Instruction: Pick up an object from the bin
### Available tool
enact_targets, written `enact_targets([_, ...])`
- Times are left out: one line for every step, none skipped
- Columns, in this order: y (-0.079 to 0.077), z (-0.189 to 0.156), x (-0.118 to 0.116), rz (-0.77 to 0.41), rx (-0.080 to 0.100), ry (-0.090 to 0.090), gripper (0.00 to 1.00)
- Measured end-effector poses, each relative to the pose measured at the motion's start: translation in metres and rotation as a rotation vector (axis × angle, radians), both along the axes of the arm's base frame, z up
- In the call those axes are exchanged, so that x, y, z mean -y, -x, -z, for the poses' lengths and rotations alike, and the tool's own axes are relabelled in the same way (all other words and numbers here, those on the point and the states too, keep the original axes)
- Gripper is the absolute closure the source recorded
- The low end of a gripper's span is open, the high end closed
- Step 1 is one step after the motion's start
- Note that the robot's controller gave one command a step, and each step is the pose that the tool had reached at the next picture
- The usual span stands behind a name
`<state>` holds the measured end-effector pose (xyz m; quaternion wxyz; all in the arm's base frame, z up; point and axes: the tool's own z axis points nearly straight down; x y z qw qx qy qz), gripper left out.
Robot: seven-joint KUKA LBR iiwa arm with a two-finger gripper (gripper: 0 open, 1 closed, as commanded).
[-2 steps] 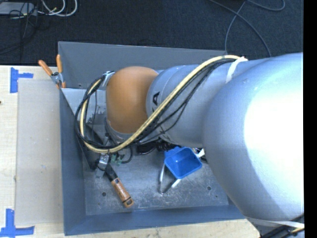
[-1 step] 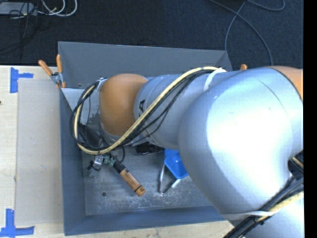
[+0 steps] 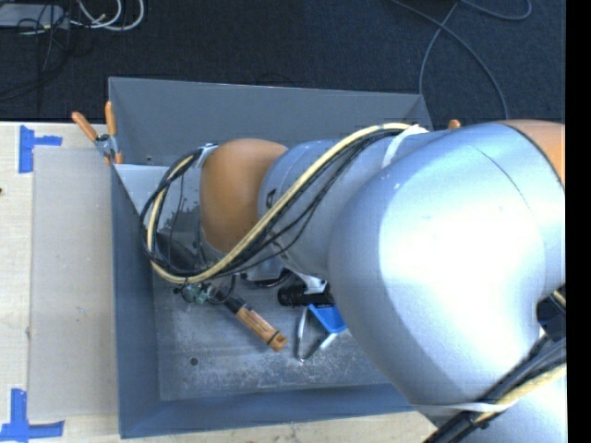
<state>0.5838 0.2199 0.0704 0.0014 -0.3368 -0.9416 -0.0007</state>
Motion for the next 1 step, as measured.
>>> enact_targets([0.0,0.0,0.0,0.001,0.0,0.0,1.0])
